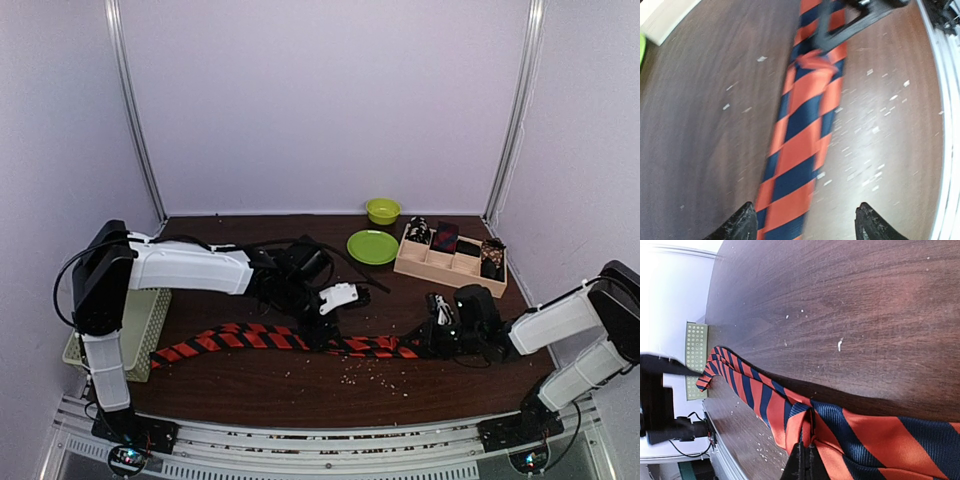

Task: Roll the ties
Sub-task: Tie the tie at the center of the board.

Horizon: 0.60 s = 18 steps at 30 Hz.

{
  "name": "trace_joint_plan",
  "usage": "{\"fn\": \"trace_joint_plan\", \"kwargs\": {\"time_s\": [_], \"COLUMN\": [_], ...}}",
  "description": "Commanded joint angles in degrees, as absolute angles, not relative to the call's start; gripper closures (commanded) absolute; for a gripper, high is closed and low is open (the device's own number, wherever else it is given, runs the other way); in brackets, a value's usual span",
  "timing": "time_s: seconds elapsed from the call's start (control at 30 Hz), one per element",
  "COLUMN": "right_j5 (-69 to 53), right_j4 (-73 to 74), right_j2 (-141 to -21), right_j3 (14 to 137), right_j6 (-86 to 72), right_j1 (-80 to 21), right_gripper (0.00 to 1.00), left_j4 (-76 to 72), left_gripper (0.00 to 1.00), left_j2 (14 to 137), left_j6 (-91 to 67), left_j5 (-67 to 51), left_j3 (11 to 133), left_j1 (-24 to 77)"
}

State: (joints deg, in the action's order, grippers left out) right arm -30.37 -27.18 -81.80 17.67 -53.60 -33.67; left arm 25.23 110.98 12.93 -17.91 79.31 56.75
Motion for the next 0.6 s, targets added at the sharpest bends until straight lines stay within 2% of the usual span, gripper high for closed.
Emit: {"fn": "trace_joint_plan", "kwargs": {"time_s": [0.0,0.43,0.57], "right_j5": [-27.2,-26.3,-26.2], "right_j4": [-20.3,-16.6,-15.9], "right_j2": [-79.1,-79.7,-79.6], "right_j3": [19.1,19.9,20.0], "right_j6": [-49.4,-47.1,-46.7], "right_j1": [-33.5,-32.7,-32.6], "right_gripper": [1.0,1.0,1.0], "left_j4": [27.2,27.7,30.0], "left_gripper": [0.3,0.3,0.31], "left_j2": [112.1,116.9,116.6], "left_j6": [19.7,23.4,23.4], "left_j5": [-20.5,-17.0,-21.6], "left_j3": [79.7,80.4,80.6], "left_j1": [54.6,54.4,52.6]}}
